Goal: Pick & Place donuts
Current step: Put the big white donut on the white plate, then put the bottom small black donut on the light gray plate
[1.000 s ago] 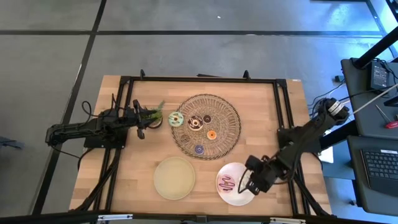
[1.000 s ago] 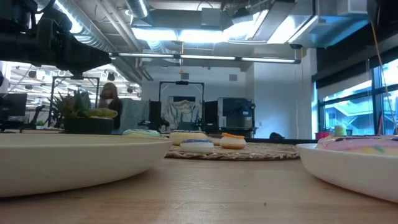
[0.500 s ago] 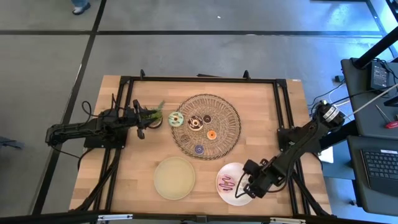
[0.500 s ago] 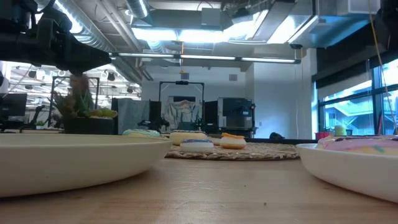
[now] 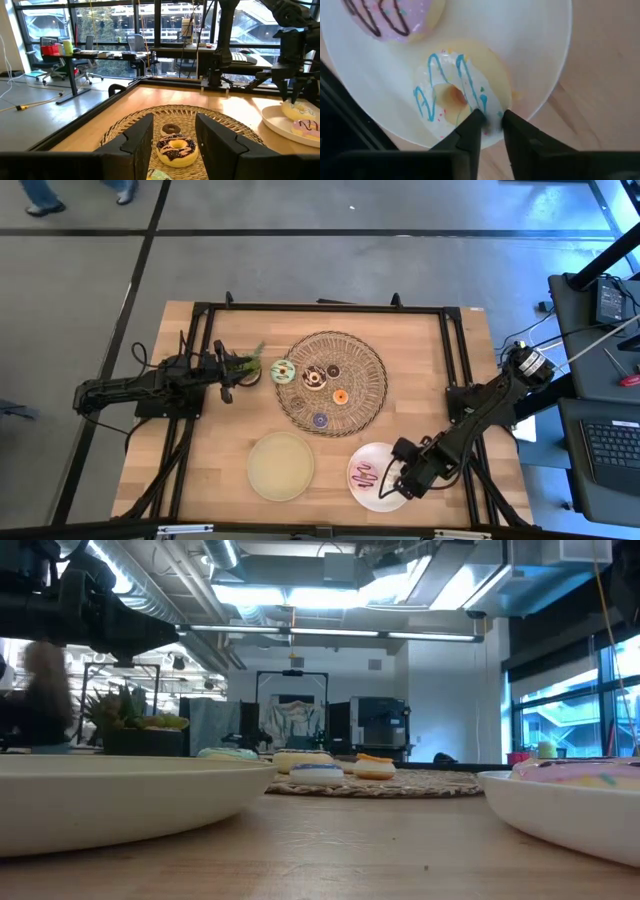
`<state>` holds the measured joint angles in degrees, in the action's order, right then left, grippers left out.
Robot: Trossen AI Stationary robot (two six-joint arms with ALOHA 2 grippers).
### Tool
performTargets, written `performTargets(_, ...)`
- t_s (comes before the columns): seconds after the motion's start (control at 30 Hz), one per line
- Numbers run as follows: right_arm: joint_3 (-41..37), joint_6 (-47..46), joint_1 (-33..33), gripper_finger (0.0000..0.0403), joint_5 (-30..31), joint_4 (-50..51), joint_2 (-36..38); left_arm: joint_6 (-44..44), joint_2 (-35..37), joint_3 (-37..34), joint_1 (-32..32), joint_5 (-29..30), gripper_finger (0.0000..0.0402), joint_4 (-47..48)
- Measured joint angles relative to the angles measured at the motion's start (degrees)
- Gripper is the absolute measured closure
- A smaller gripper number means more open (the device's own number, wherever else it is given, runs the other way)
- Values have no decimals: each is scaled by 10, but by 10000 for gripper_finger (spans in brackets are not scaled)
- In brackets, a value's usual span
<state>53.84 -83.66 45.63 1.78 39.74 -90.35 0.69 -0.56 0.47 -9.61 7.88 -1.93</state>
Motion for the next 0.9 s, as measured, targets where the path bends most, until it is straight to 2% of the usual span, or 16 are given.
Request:
performTargets(0.17, 0, -2, -3, 274, 4, 40, 0, 0, 0, 0, 0, 0, 258, 0)
performTargets(0.43, 0, 0, -26, 261, 99, 120, 19, 0, 0, 0, 0, 0, 258, 0)
performTargets(0.6, 0, 5, -66, 260, 246, 181, 38, 0, 0, 0, 0, -1, 258, 0)
performTargets(0.8, 0, 113, -121, 260, 399, 195, 40, 28, 0, 0, 1, -1, 258, 0)
performTargets(0.9, 0, 135, -161, 260, 435, 187, 40, 84, -1, 0, 1, 0, 258, -18)
